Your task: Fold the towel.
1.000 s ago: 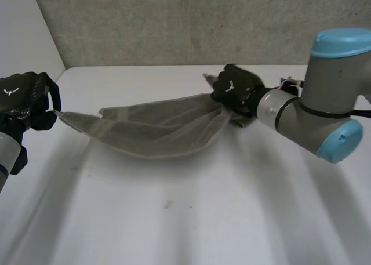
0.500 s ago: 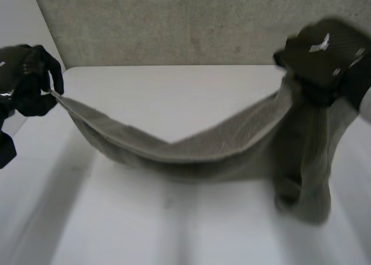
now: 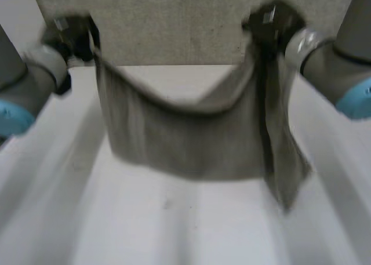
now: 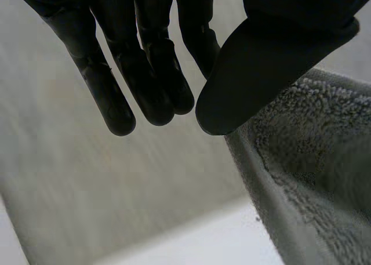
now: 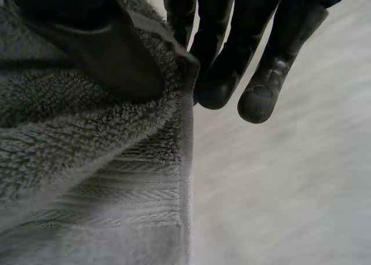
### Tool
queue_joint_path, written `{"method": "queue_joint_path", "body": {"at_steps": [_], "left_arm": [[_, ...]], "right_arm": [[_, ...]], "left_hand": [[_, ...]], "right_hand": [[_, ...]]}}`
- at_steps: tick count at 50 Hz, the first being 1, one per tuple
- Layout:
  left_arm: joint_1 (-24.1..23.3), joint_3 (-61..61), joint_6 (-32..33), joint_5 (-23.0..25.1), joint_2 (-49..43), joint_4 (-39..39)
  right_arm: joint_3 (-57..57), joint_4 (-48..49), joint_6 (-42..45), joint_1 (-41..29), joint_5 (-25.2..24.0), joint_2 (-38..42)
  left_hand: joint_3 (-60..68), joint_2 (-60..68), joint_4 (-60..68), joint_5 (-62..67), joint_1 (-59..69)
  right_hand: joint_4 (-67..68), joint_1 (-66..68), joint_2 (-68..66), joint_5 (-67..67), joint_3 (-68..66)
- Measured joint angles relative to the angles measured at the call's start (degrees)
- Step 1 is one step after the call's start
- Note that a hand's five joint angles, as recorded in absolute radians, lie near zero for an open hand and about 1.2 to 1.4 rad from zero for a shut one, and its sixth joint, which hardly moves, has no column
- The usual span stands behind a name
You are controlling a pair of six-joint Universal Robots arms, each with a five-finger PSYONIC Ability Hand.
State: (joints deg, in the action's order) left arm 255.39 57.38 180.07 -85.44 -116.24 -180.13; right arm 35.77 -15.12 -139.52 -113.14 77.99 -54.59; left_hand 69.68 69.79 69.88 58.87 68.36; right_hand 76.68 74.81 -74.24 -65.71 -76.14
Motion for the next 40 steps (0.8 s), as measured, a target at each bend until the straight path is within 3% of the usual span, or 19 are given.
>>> {"method": "queue_joint_path", "body": {"at_steps": [7,13,20,27,33,37,39,40], "left_arm": [[0.1,-12.86,-0.76,-4.74,0.57,-0.35],[0.61,-10.5,-1.33,-5.49,2.21,-0.09],[2.65,6.33,-2.0,-4.74,4.88,-2.03],[5.69,26.16,-1.57,-4.27,5.01,-8.8],[7.53,34.34,-1.3,-4.17,5.03,-13.04],[8.85,36.3,-1.28,-3.91,5.67,-14.02],[9.72,36.85,-1.29,-3.2,6.71,-14.15],[9.86,36.91,-1.3,-3.01,6.95,-14.14]], "right_arm": [[-3.61,8.33,-5.47,-0.11,2.82,-3.55],[3.98,5.66,-6.08,-0.08,3.76,-7.12],[17.5,1.42,-5.63,-0.13,3.1,-8.63],[31.37,2.55,-5.45,-0.75,-0.16,-5.19],[38.2,3.86,-5.42,-1.43,-2.85,-1.99],[41.31,4.39,-5.46,-1.66,-3.5,-2.34],[43.05,4.87,-5.47,-1.54,-3.57,-3.99],[43.4,5.01,-5.47,-1.48,-3.57,-4.51]], "left_hand": [[0.0,0.0,0.0,0.0,0.0],[0.0,0.0,0.0,0.0,0.0],[0.0,0.0,0.0,0.0,0.0],[0.0,0.0,0.0,0.0,0.0],[0.0,0.0,0.0,0.0,0.0],[0.0,0.0,0.0,0.0,0.0],[0.0,0.0,0.0,0.0,0.0],[0.0,0.0,0.0,0.0,0.0]], "right_hand": [[0.0,0.0,-0.11,0.0,0.0],[0.0,0.0,-0.23,0.0,0.0],[0.0,0.0,-0.23,0.0,0.0],[0.0,0.0,-0.23,0.0,0.0],[-0.54,-0.04,-0.22,0.16,0.2],[-21.66,-20.22,19.99,20.31,21.12],[-44.87,-43.92,43.21,46.05,44.33],[-49.07,-48.07,47.26,49.45,48.47]]}}
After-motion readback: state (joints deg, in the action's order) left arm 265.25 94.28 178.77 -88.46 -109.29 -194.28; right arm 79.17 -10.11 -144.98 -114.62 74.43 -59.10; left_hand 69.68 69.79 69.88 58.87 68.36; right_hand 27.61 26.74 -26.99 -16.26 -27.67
